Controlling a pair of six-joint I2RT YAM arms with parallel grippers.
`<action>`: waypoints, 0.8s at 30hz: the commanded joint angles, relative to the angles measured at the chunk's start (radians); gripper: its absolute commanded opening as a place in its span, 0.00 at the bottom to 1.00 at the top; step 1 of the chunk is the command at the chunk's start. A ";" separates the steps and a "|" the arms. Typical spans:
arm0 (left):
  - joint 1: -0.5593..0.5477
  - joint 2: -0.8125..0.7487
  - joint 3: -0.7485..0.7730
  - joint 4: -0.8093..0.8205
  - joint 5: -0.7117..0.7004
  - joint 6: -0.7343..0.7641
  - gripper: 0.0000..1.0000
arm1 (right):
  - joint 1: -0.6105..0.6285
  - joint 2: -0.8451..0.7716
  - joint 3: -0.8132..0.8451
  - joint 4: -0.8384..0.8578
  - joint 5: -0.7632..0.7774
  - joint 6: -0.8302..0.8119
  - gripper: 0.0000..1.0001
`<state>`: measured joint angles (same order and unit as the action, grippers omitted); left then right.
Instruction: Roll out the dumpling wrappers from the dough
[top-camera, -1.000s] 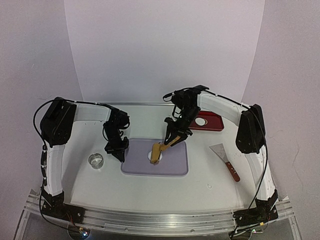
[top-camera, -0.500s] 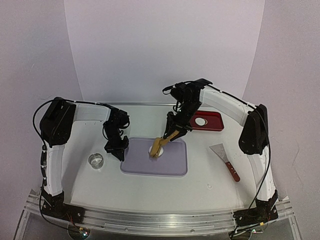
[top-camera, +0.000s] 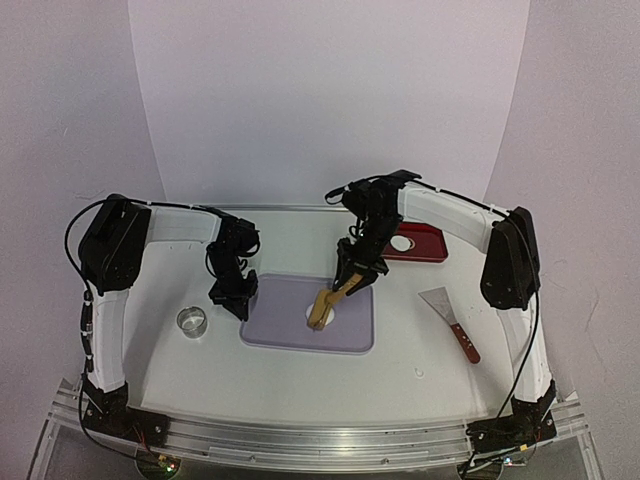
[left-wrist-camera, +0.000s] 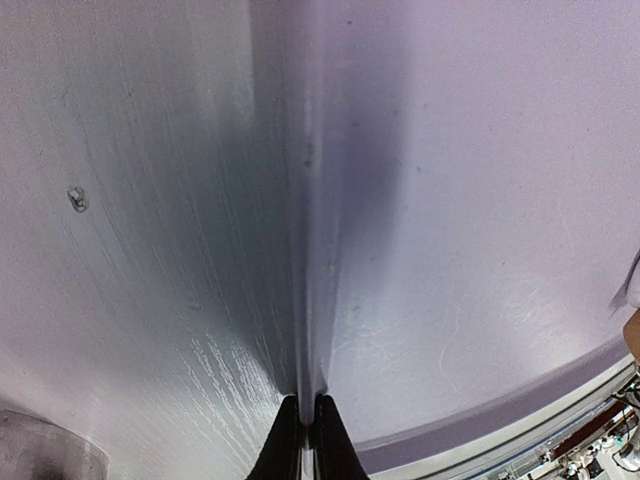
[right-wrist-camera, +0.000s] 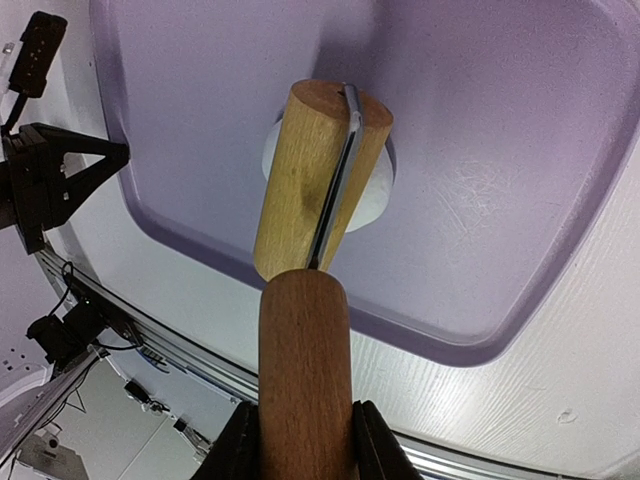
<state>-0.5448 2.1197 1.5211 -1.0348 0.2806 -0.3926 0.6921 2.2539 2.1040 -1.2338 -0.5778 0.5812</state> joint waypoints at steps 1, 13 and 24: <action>0.001 -0.008 -0.001 0.040 -0.120 0.021 0.00 | 0.009 0.076 -0.065 -0.129 0.203 -0.060 0.00; 0.002 -0.012 -0.017 0.049 -0.094 0.012 0.00 | 0.026 0.234 -0.081 -0.105 0.274 -0.080 0.00; 0.001 -0.007 0.000 0.025 -0.063 0.000 0.00 | 0.028 0.342 -0.078 -0.009 0.217 -0.045 0.00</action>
<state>-0.5448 2.1159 1.5162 -1.0296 0.2819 -0.3944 0.6877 2.3296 2.1355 -1.2495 -0.5971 0.4946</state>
